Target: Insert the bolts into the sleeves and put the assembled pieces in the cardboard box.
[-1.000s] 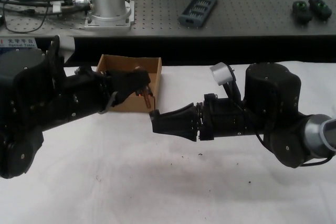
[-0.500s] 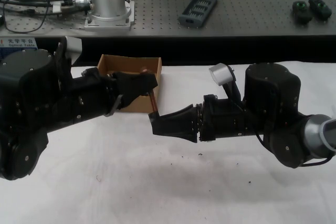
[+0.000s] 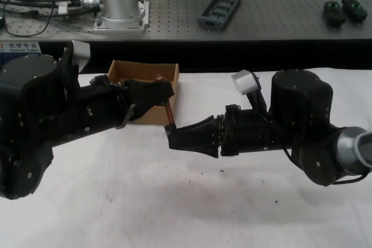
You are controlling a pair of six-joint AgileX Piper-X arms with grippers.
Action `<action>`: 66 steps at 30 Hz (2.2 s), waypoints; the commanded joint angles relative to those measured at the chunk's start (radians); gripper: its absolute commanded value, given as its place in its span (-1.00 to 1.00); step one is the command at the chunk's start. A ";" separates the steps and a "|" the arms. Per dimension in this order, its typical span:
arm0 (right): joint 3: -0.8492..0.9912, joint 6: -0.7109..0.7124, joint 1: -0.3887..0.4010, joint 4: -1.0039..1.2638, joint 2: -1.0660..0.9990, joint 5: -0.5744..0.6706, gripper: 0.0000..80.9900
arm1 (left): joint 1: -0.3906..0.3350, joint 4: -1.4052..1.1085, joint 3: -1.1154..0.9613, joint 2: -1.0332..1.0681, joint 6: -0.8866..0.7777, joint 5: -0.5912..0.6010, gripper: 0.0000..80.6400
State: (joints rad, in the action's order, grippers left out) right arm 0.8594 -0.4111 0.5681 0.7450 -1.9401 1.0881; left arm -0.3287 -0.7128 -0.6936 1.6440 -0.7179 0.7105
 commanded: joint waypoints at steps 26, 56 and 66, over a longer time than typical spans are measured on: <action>0.009 -0.021 0.005 0.024 0.019 0.006 -0.87 | 0.041 0.001 -0.003 -0.027 -0.006 0.013 -0.98; 0.030 -0.024 0.001 -0.006 0.019 0.029 -0.87 | 0.015 0.069 -0.003 -0.045 -0.197 0.100 -0.98; 0.030 -0.045 0.001 -0.021 0.019 0.029 -0.87 | 0.015 0.083 -0.003 -0.050 0.038 0.194 -0.98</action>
State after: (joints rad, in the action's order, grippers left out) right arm 0.8782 -0.4389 0.5712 0.7265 -1.9328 1.1512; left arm -0.3070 -0.6162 -0.6936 1.6152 -0.7499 0.8196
